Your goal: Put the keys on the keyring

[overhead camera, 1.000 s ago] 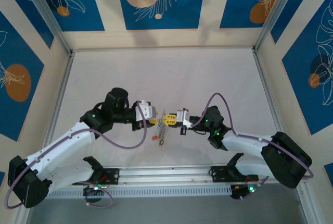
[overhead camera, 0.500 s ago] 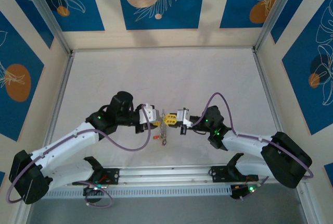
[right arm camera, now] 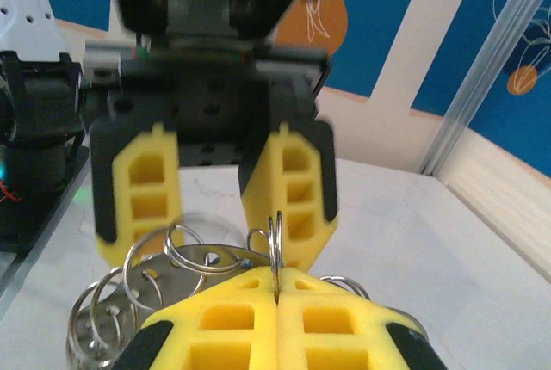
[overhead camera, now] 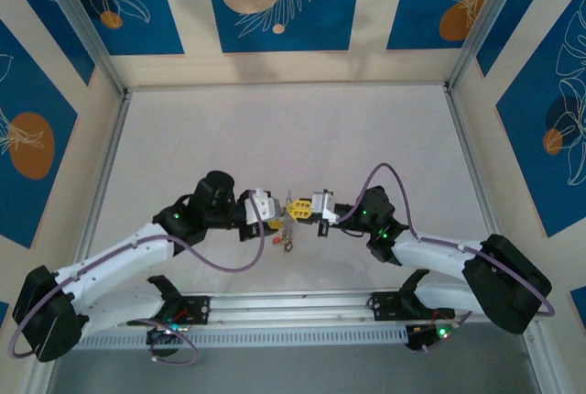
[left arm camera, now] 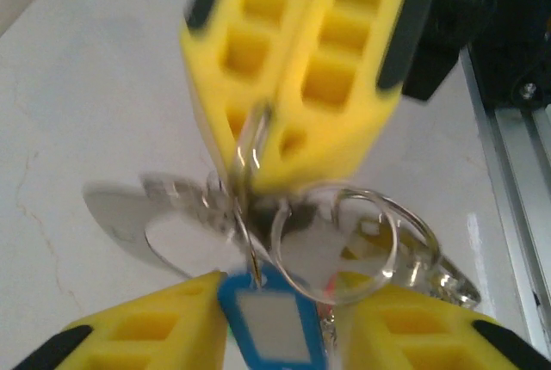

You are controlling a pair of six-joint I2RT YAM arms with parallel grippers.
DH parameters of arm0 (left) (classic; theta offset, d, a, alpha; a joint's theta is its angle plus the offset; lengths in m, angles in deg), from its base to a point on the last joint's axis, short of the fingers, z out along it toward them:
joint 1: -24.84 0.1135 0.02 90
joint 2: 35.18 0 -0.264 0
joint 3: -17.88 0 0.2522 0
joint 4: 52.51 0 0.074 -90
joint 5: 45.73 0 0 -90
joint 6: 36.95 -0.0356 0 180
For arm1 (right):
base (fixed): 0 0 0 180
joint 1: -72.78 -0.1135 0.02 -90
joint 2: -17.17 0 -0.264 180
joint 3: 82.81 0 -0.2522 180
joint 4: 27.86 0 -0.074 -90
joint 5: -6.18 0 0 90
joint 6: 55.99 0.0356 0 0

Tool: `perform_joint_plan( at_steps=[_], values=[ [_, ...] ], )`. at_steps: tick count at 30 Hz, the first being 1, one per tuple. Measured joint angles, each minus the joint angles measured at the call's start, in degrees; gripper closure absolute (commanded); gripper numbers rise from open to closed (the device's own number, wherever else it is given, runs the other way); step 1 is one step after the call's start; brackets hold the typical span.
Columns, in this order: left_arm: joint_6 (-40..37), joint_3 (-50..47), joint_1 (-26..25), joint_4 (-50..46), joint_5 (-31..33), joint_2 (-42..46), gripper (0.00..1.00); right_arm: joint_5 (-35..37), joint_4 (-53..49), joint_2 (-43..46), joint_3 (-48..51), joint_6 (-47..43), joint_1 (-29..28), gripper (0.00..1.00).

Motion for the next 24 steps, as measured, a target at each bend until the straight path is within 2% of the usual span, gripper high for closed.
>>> perform_joint_plan(
  at_steps=[13,24],
  values=[
    [2.14,-2.38,0.0,0.7,2.86,2.8,0.53,-6.19,0.35,0.7,0.0,-0.26,1.22,1.0],
    [2.27,-2.38,0.0,3.39,-0.48,0.9,0.53,-10.12,0.33,0.37,-0.07,-0.61,1.27,1.0]
  ],
)
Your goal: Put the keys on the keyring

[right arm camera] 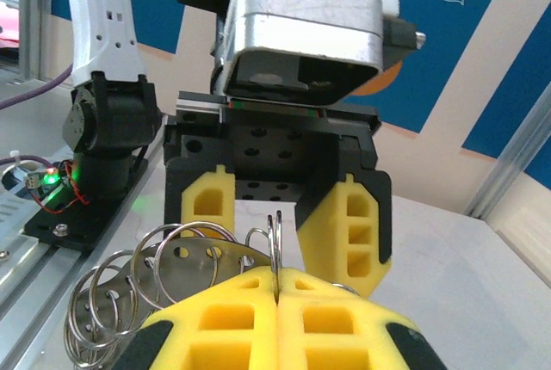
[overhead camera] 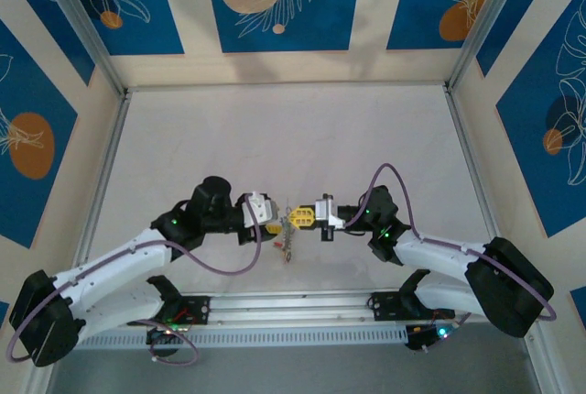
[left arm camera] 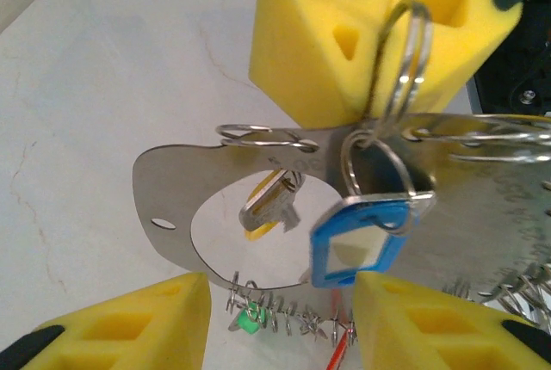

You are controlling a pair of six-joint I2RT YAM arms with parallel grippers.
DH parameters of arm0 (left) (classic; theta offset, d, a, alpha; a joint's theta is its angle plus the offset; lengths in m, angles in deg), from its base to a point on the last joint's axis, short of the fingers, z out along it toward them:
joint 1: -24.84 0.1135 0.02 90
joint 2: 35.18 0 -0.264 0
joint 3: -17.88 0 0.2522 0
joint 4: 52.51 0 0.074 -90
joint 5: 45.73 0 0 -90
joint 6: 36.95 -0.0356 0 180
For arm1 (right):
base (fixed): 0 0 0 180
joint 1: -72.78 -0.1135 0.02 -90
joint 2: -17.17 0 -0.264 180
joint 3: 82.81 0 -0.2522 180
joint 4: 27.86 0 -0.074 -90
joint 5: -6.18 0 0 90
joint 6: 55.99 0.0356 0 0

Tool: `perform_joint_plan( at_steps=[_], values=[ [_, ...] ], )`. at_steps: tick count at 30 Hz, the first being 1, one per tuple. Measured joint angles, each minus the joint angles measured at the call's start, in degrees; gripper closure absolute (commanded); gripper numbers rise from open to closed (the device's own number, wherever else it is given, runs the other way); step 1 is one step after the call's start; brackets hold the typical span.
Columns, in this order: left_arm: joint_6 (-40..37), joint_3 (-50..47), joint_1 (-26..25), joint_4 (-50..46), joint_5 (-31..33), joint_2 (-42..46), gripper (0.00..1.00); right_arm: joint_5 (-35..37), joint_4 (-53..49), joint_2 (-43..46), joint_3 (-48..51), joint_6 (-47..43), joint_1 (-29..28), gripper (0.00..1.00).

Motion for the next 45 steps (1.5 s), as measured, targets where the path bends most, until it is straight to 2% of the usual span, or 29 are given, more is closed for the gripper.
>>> perform_joint_plan(
  at_steps=[6,15,21,28,38,45],
  values=[
    [0.09,0.0,0.02,1.6,-2.54,-2.12,0.56,-2.25,-0.85,-1.29,-0.83,-0.22,0.0,1.0],
    [-0.57,0.0,0.0,1.64,-10.1,-2.16,0.54,-3.08,-1.7,-1.6,-1.55,-1.38,0.33,1.0],
    [-1.44,0.0,0.02,1.95,-12.0,-2.16,0.6,-4.04,-1.7,-1.6,-1.57,-1.53,0.7,1.0],
    [-2.29,0.0,0.0,1.88,-13.27,-2.16,0.48,-4.61,-1.68,-1.6,-1.57,-1.53,0.94,1.0],
    [-1.95,-0.02,0.02,2.86,-12.7,-3.19,0.46,-4.63,-1.73,-1.6,-1.57,-1.55,1.2,1.0],
    [-2.05,-1.22,0.22,4.17,-14.03,-3.37,0.4,-4.61,-1.92,-1.62,-1.57,-2.16,1.36,1.0]
  ],
)
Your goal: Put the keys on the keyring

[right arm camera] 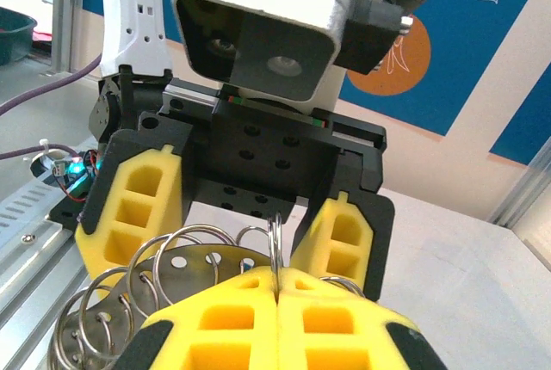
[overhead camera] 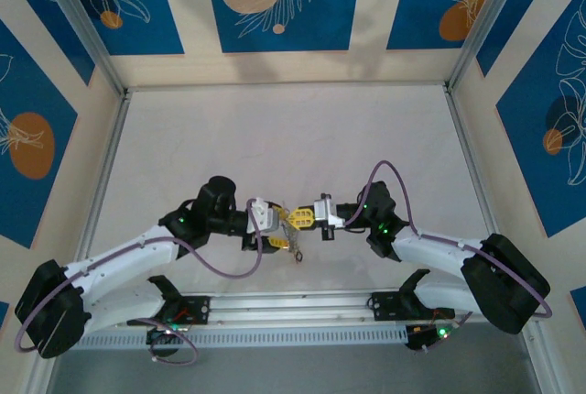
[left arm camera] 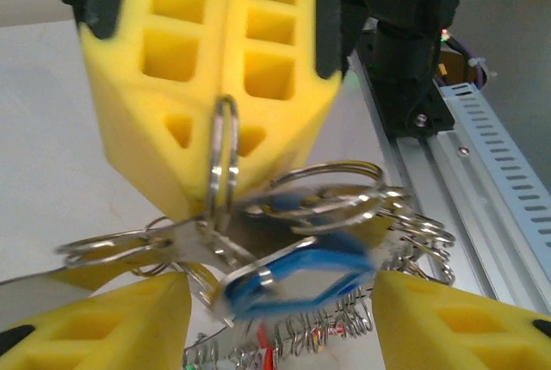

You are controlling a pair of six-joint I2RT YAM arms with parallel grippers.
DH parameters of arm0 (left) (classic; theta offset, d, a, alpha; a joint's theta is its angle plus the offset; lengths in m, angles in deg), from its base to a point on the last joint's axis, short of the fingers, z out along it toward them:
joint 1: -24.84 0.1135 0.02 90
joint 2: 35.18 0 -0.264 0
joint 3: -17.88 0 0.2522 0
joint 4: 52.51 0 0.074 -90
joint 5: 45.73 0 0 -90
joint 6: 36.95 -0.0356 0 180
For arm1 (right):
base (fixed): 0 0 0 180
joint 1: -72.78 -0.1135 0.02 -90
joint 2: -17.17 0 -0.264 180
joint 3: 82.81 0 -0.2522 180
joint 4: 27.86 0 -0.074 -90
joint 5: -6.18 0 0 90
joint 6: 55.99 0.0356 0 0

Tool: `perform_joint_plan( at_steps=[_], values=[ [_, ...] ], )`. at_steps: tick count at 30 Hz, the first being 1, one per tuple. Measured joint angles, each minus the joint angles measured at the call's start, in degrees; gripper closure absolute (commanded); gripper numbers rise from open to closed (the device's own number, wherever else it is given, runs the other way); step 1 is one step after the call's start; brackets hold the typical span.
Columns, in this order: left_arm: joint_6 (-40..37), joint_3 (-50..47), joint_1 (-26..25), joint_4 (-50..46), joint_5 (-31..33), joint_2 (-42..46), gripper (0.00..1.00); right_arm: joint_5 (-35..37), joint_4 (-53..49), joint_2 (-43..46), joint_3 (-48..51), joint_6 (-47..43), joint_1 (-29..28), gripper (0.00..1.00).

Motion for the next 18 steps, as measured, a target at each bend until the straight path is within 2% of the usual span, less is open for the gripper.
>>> perform_joint_plan(
  at_steps=[5,11,13,18],
  values=[
    [-1.38,0.02,0.2,-0.35,-2.8,-0.61,0.41,-0.07,-0.26,-0.07,0.0,-0.04,0.68,1.0],
    [-3.13,0.39,0.39,-1.66,-2.43,-2.1,0.58,-0.76,-1.42,0.22,0.0,-0.44,1.18,1.0],
    [-4.15,0.92,0.55,-2.73,-1.84,-2.08,0.67,-1.09,-1.95,0.79,0.0,-0.48,1.22,1.0],
    [-6.05,1.46,0.98,-4.07,-0.31,-1.57,0.78,-1.36,-2.73,1.68,0.02,-0.5,1.27,1.0]
  ],
)
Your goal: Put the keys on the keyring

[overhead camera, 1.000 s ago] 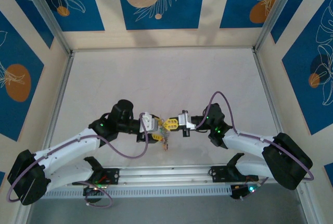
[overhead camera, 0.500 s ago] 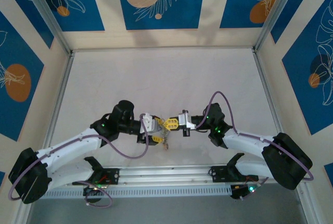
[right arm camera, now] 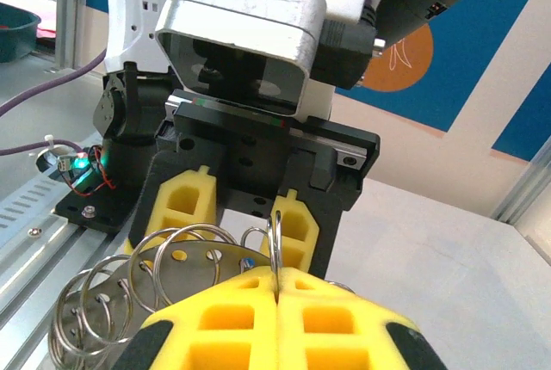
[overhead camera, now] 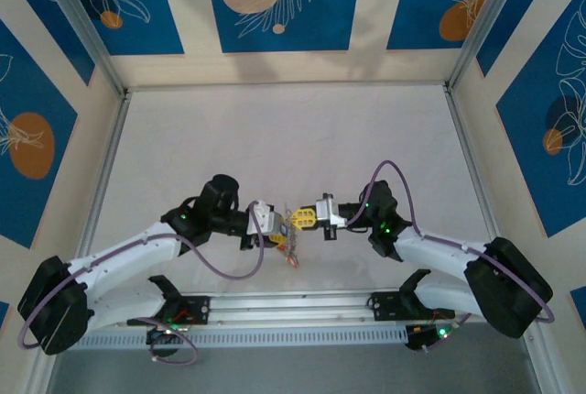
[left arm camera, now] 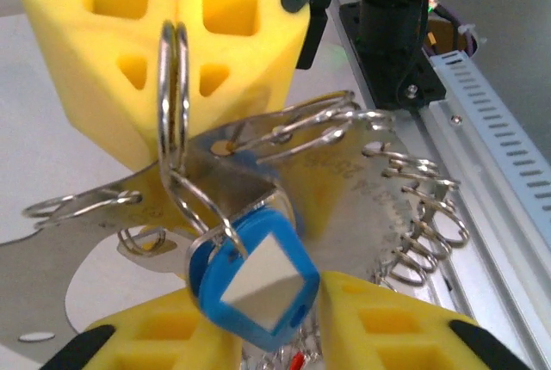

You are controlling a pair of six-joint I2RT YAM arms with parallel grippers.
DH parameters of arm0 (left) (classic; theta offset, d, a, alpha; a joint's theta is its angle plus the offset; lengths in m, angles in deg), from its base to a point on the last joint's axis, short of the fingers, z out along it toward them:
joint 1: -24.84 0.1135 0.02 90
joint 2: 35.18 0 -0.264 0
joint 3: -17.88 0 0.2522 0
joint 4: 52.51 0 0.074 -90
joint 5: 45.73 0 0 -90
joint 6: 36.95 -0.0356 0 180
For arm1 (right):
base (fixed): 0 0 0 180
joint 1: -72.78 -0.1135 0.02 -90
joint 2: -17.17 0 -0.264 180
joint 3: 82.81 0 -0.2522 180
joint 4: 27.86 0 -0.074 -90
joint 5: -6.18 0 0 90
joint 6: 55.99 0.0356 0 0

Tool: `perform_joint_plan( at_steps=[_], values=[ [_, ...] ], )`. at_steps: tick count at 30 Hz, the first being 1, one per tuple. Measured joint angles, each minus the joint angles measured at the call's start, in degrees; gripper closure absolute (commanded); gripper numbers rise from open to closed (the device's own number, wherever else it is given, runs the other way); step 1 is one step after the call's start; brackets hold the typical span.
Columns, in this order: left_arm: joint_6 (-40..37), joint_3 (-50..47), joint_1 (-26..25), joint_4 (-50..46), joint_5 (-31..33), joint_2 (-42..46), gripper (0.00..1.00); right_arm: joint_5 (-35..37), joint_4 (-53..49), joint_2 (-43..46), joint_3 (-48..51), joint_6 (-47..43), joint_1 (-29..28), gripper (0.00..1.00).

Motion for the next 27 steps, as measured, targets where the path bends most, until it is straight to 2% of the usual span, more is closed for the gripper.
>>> perform_joint_plan(
  at_steps=[8,21,27],
  values=[
    [-1.6,1.18,0.24,-2.89,1.42,0.46,0.97,0.13,-2.54,0.83,0.0,-0.87,0.07,1.0],
    [-11.23,14.01,0.24,-22.8,9.66,-3.78,1.0,6.16,-13.49,1.88,-1.64,-5.38,-0.11,1.0],
    [-18.01,19.67,-0.7,-32.98,17.57,-5.77,1.0,7.87,-18.67,1.88,-2.89,-8.09,-1.44,1.0]
  ],
)
